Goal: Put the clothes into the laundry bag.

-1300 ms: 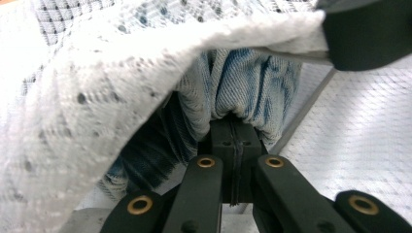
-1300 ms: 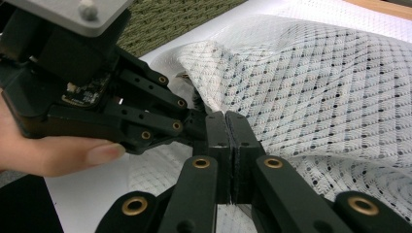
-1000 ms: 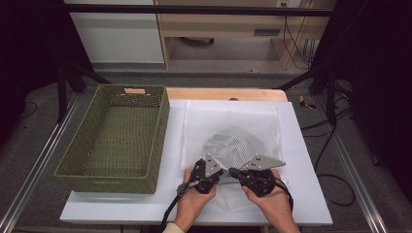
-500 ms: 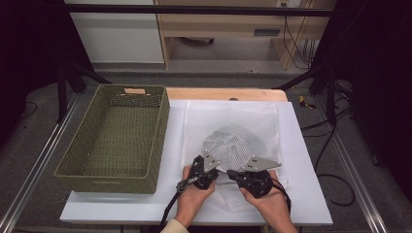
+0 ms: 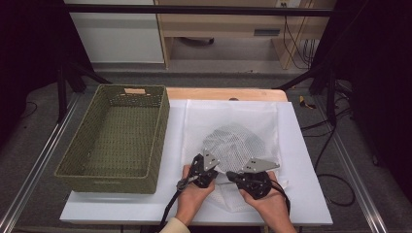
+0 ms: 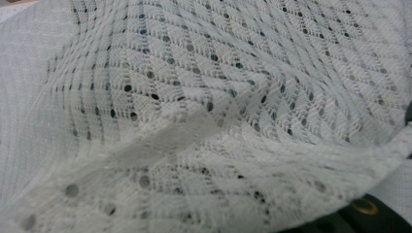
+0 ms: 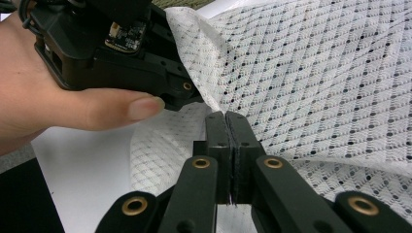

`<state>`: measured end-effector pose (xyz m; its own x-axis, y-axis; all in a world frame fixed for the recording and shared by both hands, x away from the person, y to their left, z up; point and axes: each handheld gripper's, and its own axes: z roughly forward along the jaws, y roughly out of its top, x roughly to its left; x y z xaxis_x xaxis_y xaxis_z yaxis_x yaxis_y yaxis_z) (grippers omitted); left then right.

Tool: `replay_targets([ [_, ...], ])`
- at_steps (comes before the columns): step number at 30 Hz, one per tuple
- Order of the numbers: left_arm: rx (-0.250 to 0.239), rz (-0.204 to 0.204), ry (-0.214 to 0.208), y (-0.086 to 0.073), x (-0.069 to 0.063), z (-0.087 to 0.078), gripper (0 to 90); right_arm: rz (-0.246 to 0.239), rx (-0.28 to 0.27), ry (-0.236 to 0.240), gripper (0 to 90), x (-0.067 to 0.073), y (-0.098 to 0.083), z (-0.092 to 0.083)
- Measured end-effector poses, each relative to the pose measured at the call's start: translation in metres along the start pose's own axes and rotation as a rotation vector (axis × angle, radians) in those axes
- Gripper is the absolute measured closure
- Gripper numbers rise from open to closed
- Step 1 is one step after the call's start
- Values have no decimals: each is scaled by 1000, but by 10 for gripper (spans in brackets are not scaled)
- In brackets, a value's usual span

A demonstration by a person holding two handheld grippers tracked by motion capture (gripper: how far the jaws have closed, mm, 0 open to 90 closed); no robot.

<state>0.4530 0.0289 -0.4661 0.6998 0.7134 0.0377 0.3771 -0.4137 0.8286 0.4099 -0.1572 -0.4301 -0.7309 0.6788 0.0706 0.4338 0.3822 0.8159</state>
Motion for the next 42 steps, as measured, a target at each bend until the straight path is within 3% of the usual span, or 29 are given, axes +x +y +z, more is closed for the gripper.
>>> replay_targets([
  [12, 5, -18, 38, 5, 3, 7, 900, 8, 1, -3, 897, -3, 0, 1],
  [25, 15, -34, 55, 10, 4, 20, 900, 23, -5, -9, 897, -7, 0, 0],
  [42, 18, -36, 77, 13, 9, 25, 900, 22, -8, -6, 896, -7, 1, 0],
])
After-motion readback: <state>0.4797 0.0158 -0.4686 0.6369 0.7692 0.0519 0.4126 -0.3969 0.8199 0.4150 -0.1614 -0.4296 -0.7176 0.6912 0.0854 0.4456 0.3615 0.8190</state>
